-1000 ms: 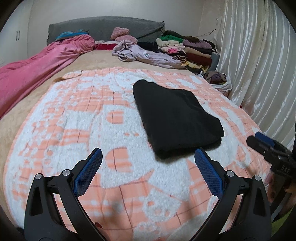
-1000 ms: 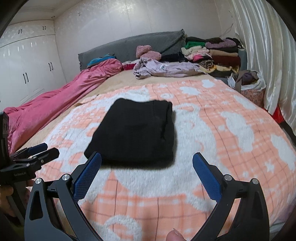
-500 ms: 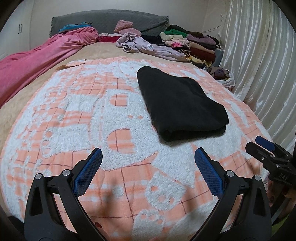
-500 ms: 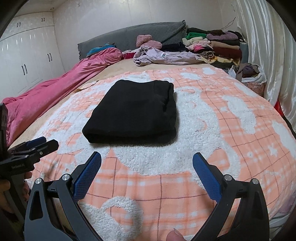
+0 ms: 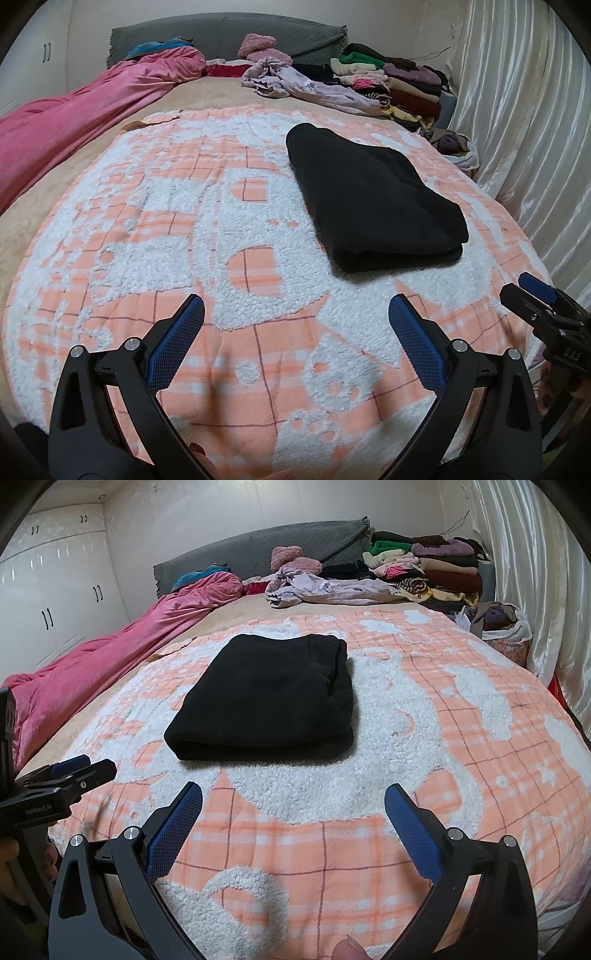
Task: Fold small clothes
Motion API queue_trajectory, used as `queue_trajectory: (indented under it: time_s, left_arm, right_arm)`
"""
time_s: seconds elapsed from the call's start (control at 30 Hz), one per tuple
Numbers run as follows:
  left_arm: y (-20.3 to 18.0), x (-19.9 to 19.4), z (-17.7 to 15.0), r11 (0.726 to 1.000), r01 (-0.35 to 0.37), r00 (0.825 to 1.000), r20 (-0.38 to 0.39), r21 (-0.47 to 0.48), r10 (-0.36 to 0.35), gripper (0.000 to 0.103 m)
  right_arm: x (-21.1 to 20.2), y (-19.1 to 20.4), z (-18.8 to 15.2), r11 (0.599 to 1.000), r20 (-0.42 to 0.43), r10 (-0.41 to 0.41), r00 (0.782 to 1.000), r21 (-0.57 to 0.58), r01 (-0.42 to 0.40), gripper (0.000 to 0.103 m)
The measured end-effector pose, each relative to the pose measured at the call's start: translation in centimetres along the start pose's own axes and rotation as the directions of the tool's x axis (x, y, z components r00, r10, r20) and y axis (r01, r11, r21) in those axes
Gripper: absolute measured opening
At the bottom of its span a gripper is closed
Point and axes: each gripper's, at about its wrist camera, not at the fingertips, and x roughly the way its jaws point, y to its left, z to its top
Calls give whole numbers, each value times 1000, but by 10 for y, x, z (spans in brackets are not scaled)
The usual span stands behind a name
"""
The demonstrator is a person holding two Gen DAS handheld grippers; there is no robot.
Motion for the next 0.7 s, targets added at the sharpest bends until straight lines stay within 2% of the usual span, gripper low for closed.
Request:
queue_trajectory:
  time_s: [0.7]
  left_arm:
    - [-2, -2, 0, 1000, -12, 1000, 6, 10, 12, 93]
  right_arm:
    - [0, 0, -2, 1000, -2, -1, 1000, -1, 1, 99]
